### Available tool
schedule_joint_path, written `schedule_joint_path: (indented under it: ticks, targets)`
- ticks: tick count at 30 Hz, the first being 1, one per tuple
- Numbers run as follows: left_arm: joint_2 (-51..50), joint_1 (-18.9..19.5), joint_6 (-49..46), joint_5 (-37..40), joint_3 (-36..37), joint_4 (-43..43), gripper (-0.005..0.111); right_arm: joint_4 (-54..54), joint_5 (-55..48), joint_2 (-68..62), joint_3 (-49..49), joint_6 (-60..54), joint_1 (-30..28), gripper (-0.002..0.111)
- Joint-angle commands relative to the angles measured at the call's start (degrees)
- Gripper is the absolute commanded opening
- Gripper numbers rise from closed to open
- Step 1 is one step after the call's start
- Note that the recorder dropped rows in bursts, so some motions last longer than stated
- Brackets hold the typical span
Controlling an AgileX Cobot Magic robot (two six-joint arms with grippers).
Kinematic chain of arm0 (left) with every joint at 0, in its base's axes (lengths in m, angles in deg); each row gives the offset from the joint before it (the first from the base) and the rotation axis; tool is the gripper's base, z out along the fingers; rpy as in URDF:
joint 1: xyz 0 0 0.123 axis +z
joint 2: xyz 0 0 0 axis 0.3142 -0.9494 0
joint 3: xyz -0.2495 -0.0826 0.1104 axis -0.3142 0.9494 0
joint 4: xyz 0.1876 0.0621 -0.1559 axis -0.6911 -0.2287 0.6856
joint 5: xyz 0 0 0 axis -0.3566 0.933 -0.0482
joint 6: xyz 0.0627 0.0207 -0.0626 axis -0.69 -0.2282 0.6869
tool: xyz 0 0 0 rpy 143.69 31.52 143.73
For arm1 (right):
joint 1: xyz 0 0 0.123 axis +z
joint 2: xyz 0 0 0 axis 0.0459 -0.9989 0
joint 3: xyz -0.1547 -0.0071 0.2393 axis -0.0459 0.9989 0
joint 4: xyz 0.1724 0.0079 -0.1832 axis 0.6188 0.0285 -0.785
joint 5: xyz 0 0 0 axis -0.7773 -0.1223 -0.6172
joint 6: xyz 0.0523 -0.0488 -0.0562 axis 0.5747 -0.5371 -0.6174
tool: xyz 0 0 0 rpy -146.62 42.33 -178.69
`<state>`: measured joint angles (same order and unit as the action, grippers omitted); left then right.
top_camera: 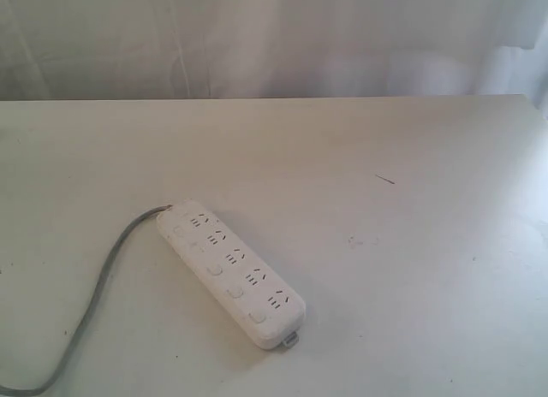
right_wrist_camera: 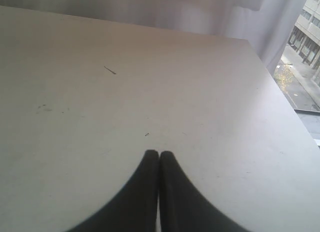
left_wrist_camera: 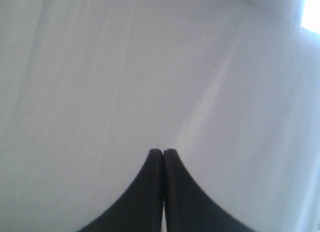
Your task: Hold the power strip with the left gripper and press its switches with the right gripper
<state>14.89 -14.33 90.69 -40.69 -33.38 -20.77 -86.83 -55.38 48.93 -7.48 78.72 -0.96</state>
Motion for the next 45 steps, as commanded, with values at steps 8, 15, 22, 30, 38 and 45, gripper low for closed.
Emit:
schedule_joint_path:
  ticks: [8,15,22,30,38,45]
  targets:
    - [0.11,-0.29,21.59,-28.69,0.1,-5.53,0.0,-0.17,0.87,0.37,0.07,-0.18,-0.49,0.0]
    - [0.11,-0.29,21.84,-29.37,0.1,-5.73,0.0,-0.28,0.87,0.37,0.07,-0.18,-0.49,0.0]
    - [0.11,-0.29,20.65,-29.37,0.1,-8.41,0.0,-0.28,0.87,0.37,0.07,-0.18,-0.49,0.0]
    - [0.11,-0.14,19.96,-1.08,-0.29,-25.86,0.024,-0.18,0.87,0.37,0.07,-0.18,-0.49,0.0]
    - [-0.42,-0.14,23.25,16.73,-2.37,-41.51,0.023,-0.18,0.87,0.37,0.07,-0.18,-0.49,0.0]
    - [-7.64,-0.14,24.73,17.44,-3.38,-43.82,0.023,-0.18,0.87,0.37,0.07,-0.18,-0.49,0.0]
